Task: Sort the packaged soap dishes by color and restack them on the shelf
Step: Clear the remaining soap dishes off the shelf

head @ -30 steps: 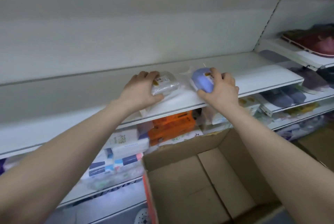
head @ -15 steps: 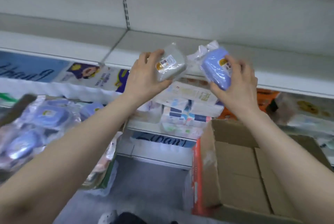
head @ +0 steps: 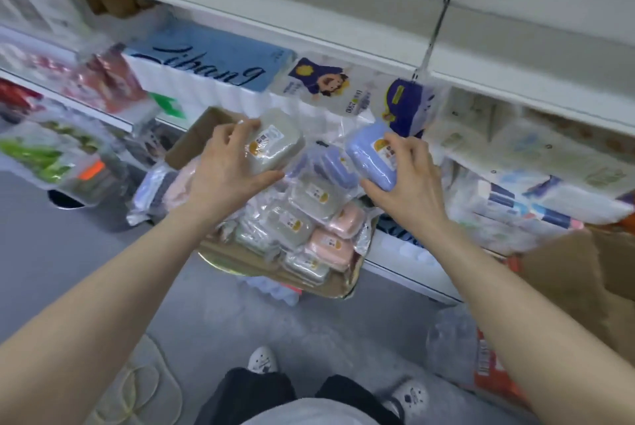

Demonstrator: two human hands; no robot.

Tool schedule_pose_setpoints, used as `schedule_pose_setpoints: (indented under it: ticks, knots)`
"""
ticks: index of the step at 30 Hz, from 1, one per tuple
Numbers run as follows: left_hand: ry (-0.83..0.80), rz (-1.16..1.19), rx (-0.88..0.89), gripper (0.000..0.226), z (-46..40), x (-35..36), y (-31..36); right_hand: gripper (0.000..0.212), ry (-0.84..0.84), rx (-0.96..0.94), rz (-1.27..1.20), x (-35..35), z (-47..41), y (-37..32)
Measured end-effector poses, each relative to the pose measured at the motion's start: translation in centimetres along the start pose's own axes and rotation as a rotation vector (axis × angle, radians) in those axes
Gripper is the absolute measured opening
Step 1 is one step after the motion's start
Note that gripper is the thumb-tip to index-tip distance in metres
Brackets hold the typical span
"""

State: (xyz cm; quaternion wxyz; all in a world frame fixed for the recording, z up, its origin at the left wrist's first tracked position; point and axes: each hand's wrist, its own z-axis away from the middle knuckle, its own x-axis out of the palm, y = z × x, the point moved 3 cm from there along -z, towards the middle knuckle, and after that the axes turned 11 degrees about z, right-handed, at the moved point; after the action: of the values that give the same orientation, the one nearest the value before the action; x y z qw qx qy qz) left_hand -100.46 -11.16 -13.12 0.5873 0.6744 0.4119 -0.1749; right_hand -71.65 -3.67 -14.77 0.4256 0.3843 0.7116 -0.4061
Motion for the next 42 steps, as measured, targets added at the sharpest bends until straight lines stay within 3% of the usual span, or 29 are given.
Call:
schedule_pose_setpoints:
  ticks: [5,9,25,30,36,42]
  knots:
    - [-0.071,-0.025,-0.133,0.083,1.5,-4.0,-9.0,0.076,-0.111,0.072,-0.064,6.0,1.3,-6.1]
    - [-0.118,-0.032,-0.135,0.076,1.6,-4.6,-13.2,0.076,-0.185,0.088,-0.003,8.0,1.4,-8.3]
    - [-0.13,-0.082,-0.245,0.079,-6.7,-4.7,-21.5,0.074,-0.198,-0.101,-0.035,14.1,-12.9,-16.6]
    - [-0.155,-0.104,-0.317,0.078,-8.5,-5.1,-25.6,0.067,-0.307,-0.226,-0.013,18.7,-19.4,-21.2]
    - [-0.279,-0.105,-0.329,0.076,-11.5,-4.5,-31.2,0.067,-0.593,-0.322,0.158,26.7,-25.3,-27.0]
    - [-0.41,-0.104,-0.347,0.073,-13.5,-4.0,-35.9,0.066,-0.688,-0.374,0.291,33.2,-27.4,-29.1]
